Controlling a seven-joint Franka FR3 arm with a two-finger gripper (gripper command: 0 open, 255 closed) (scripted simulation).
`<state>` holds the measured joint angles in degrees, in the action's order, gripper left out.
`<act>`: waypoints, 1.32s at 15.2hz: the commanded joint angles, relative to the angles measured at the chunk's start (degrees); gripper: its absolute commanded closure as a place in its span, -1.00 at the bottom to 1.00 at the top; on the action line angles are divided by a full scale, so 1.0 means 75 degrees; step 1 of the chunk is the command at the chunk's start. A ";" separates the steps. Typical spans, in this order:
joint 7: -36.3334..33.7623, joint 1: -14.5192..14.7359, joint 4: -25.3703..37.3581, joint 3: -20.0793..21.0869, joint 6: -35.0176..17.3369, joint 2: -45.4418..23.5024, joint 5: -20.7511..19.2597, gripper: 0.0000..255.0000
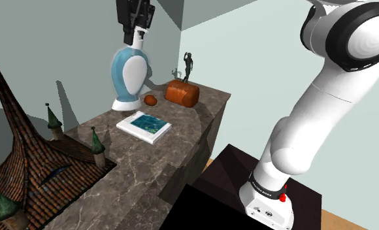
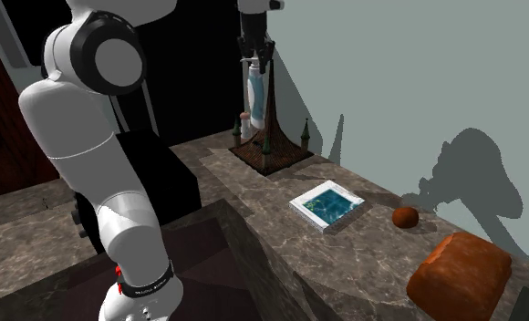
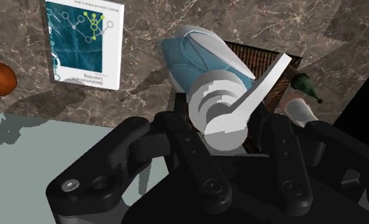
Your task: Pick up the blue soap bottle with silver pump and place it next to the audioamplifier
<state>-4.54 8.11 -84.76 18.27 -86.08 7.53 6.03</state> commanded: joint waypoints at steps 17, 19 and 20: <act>-0.2971 0.1078 -0.0923 0.1882 -0.0018 0.1322 0.0469 1.00; -0.2918 0.1095 -0.1252 0.1853 -0.0231 0.1448 0.0529 1.00; -0.2893 0.1105 -0.1412 0.1841 -0.0337 0.1508 0.0557 1.00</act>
<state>-26.31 16.31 -94.25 32.16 -87.95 18.31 9.95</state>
